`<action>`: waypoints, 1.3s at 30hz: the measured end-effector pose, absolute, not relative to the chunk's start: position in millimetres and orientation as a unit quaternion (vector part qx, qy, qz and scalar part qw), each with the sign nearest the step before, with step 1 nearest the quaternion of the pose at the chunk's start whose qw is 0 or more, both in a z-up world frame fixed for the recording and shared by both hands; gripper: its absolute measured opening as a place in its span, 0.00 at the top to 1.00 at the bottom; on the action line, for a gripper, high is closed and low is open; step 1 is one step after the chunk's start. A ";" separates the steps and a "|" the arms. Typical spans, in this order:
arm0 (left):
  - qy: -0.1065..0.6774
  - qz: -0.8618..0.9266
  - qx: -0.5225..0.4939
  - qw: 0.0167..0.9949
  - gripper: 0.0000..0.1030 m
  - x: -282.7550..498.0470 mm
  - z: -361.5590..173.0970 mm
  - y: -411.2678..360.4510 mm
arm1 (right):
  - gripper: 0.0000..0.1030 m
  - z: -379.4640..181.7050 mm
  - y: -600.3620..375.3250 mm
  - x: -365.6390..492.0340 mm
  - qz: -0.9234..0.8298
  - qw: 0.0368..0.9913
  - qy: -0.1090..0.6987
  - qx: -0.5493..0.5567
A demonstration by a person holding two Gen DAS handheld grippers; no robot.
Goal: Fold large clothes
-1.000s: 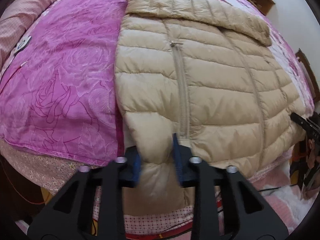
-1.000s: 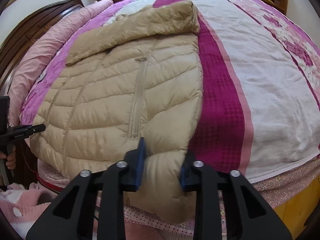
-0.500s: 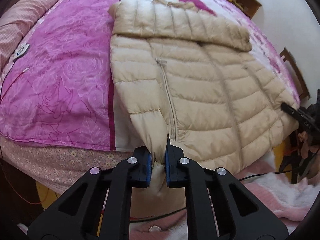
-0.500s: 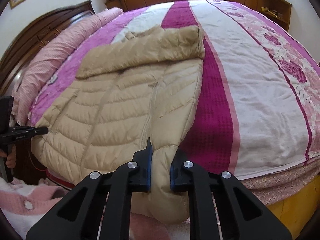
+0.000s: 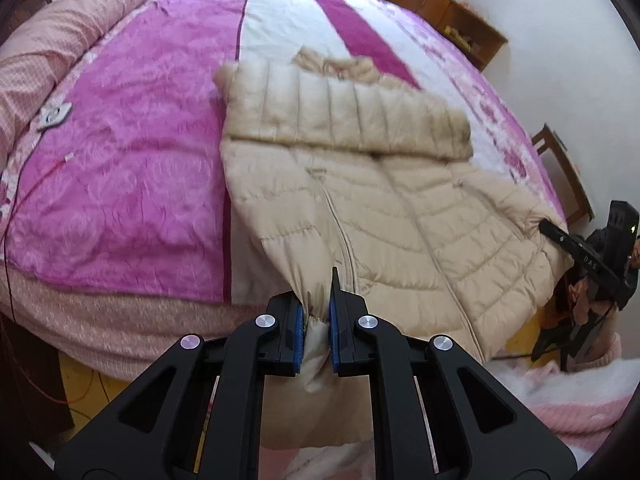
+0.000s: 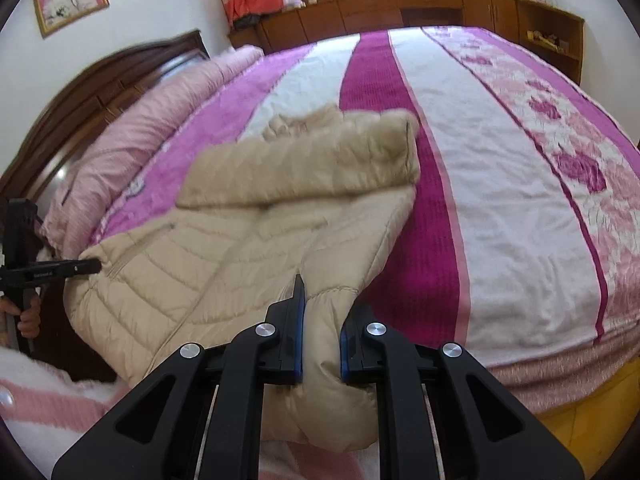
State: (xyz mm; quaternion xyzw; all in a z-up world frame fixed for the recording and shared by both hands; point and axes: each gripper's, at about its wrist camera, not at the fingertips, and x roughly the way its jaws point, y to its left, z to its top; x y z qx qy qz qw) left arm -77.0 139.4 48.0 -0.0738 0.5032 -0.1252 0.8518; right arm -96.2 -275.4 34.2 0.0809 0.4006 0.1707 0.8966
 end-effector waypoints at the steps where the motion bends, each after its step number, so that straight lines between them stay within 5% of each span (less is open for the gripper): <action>1: 0.496 -0.125 -0.074 0.856 0.91 -73.0 52.1 140.4 | 0.87 37.3 -275.1 -93.0 0.171 0.899 0.394 0.080; 15: 0.418 -0.076 -0.068 0.903 0.91 24.4 90.7 147.8 | 0.87 76.1 -271.6 -3.9 0.147 0.937 0.310 0.062; 39: 0.447 -0.004 -0.028 0.894 0.91 164.9 33.0 131.6 | 0.87 20.2 -257.7 132.4 0.082 0.926 0.366 0.052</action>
